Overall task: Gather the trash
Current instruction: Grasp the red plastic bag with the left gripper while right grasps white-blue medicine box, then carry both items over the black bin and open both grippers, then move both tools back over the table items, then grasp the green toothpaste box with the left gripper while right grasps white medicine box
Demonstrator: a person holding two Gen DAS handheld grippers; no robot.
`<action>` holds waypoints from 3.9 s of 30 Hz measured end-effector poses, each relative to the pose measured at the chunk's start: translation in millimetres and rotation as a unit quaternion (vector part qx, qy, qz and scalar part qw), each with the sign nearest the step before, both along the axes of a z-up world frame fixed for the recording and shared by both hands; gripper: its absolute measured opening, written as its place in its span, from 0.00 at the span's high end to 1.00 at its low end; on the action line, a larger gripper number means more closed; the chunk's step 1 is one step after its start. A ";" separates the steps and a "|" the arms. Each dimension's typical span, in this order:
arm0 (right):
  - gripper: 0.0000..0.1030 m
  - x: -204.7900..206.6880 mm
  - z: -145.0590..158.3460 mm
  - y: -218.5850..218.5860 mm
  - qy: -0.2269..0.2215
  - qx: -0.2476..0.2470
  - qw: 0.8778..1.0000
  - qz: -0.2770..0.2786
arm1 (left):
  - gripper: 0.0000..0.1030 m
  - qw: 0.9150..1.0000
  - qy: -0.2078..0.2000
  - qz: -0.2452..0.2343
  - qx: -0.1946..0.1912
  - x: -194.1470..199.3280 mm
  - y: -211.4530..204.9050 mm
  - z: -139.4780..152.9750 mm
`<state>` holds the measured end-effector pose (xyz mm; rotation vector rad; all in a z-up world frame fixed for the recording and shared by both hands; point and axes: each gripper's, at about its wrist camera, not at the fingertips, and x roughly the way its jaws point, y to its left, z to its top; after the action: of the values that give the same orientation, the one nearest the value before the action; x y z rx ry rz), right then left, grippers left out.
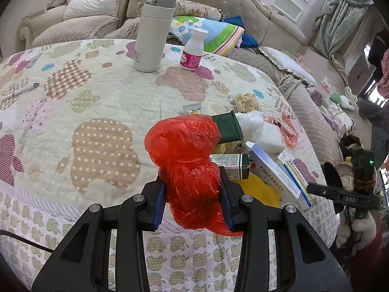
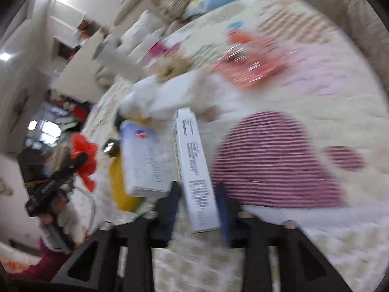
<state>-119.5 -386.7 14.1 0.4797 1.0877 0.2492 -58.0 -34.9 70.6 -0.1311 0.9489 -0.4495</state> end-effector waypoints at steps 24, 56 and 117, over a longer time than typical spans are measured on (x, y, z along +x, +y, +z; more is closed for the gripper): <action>0.58 -11.5 36.6 19.2 -0.090 -0.220 0.970 0.048 | 0.65 0.995 -0.046 -0.087 -0.018 -39.8 -78.0 66.0; 0.57 -126.5 1.4 -212.8 0.002 -0.202 0.956 -0.211 | 0.56 0.952 0.021 -0.301 -0.055 -83.9 -397.7 22.1; 0.64 47.9 4.6 67.3 -0.029 -0.039 0.998 0.046 | 0.42 0.997 -0.003 0.016 0.079 12.9 -22.3 -6.1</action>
<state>-71.6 -319.4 18.7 0.3509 1.0610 0.2982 -45.1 -57.1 64.5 -0.0016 0.9708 -0.3437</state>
